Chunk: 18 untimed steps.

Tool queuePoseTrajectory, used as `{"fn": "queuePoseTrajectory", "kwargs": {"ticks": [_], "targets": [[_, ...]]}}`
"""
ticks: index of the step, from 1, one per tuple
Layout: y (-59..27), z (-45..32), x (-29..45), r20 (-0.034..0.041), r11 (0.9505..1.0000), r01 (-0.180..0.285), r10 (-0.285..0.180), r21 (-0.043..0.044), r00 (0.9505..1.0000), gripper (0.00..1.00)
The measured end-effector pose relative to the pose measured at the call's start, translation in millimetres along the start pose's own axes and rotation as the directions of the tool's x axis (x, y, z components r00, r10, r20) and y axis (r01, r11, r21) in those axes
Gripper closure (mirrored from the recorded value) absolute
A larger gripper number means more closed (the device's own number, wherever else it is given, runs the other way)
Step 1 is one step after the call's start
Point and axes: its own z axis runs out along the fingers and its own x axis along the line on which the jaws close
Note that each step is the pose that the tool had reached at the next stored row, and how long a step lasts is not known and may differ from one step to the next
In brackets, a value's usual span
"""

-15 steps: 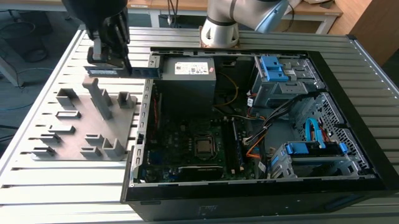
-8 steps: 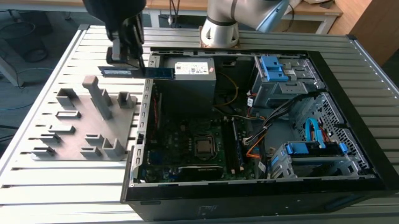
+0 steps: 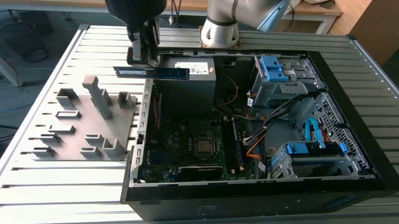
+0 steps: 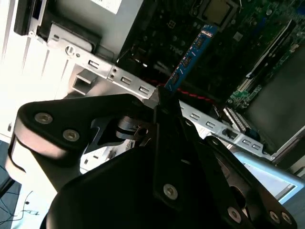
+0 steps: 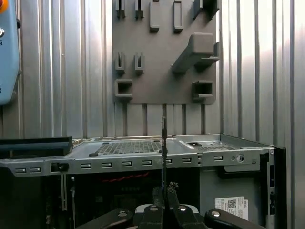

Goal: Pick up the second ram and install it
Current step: 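Pick up the second ram and move it above second insertion slot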

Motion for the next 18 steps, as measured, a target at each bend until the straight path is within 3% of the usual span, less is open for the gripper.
{"fn": "queuePoseTrajectory", "kwargs": {"ticks": [18], "targets": [[-51.1,1.3,-1.6,0.0000,1.0000,0.000,0.000,-0.0001,1.0000,0.86]]}}
